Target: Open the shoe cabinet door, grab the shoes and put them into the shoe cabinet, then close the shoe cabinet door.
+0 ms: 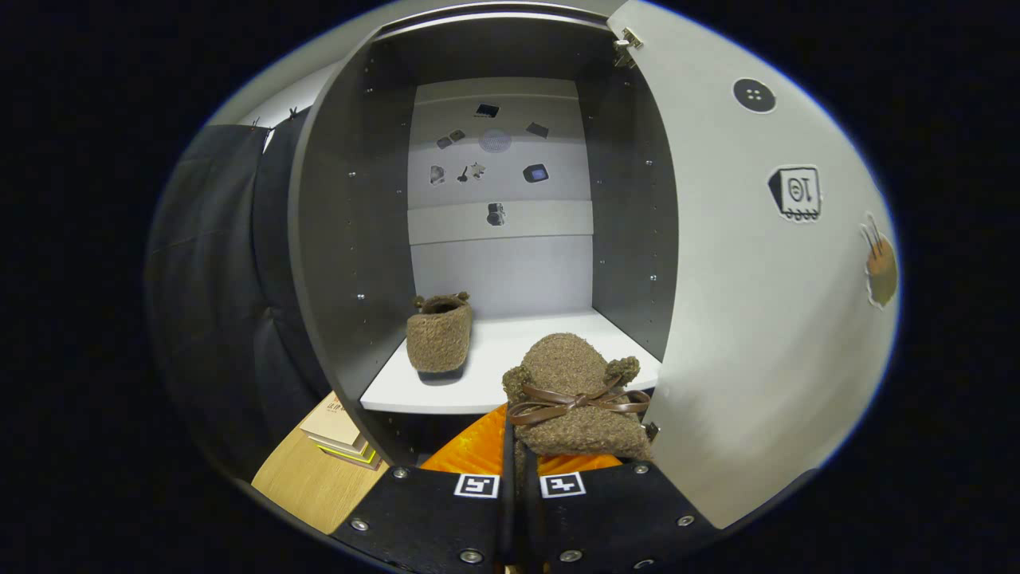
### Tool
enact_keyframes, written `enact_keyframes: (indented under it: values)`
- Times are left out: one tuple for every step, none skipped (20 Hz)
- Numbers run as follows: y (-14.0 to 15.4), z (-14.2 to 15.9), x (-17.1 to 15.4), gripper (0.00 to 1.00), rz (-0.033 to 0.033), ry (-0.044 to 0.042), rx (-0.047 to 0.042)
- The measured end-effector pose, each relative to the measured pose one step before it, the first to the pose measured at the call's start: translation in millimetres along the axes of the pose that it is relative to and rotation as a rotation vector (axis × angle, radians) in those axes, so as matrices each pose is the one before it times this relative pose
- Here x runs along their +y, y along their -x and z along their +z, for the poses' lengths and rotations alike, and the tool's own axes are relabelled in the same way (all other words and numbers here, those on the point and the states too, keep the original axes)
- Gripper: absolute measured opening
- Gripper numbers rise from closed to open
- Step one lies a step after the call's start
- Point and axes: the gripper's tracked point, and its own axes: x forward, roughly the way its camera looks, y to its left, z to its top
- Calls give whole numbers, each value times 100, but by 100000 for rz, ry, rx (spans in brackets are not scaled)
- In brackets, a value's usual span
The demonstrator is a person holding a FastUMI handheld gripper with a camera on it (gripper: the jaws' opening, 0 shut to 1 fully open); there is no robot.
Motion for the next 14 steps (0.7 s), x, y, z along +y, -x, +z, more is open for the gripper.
enact_keyframes:
  values:
    - [-959, 805, -86, 5, 681, -182, -184]
    - [-1161, 631, -75, 5, 870, -114, 9]
    - [-1178, 691, -33, 5, 940, -36, 142]
    - [-1270, 744, -126, 5, 797, 58, -365]
    - [-1306, 696, -86, 5, 808, 373, -767]
    - [-1169, 397, -178, 5, 658, 556, 89]
    - [-1327, 268, -101, 5, 656, 316, 715]
    - [-1171, 181, -24, 5, 870, -158, 921]
    - [-1045, 179, 36, 5, 1179, -470, 779]
    - [-949, 133, 57, 5, 1061, -293, 431]
    - [-988, 48, -53, 5, 746, 95, 653]
    - [-1064, 65, 8, 5, 710, 259, 779]
    - [-979, 156, 35, 5, 932, 82, 425]
    - [-912, 157, 164, 5, 1138, -269, 274]
